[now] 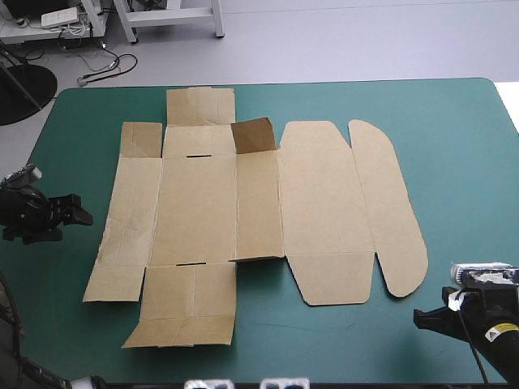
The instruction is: Fold the box
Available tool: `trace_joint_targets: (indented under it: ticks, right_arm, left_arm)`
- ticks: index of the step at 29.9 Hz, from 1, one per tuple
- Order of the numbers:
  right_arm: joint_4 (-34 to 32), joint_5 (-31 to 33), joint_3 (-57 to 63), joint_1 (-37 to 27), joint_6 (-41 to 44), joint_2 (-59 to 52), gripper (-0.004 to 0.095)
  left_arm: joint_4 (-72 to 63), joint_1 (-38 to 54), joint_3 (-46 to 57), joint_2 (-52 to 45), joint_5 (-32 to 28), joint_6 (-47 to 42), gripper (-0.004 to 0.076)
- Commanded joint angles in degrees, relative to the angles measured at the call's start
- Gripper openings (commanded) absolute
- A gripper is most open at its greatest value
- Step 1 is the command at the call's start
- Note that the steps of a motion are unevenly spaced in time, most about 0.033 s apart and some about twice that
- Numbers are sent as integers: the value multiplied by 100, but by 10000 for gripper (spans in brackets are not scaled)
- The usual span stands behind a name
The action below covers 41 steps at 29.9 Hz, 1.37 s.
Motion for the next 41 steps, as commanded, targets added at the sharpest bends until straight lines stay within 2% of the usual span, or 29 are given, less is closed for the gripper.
trace_joint_targets:
  ticks: [1,4,10,25,30,35,41]
  right_arm:
    - [43,-293,-160,3,-18,38,-15]
    - [43,-293,-160,3,-18,38,-15]
    - [43,-293,-160,3,-18,38,-15]
    - [43,-293,-160,3,-18,38,-15]
    - [43,-293,-160,3,-18,38,-15]
    - [56,-293,-160,3,-1,38,-15]
    - [66,-293,-160,3,8,38,-15]
  left_arm:
    - [-622,8,137,-73,479,162,564]
    - [-1058,8,322,98,479,386,540]
    - [-1069,8,414,304,479,453,499]
    - [-952,-1210,419,806,479,453,493]
    - [-1254,-1356,458,922,443,445,487]
    - [-1677,-1356,584,922,478,445,385]
    - [-1612,-1364,703,922,455,445,175]
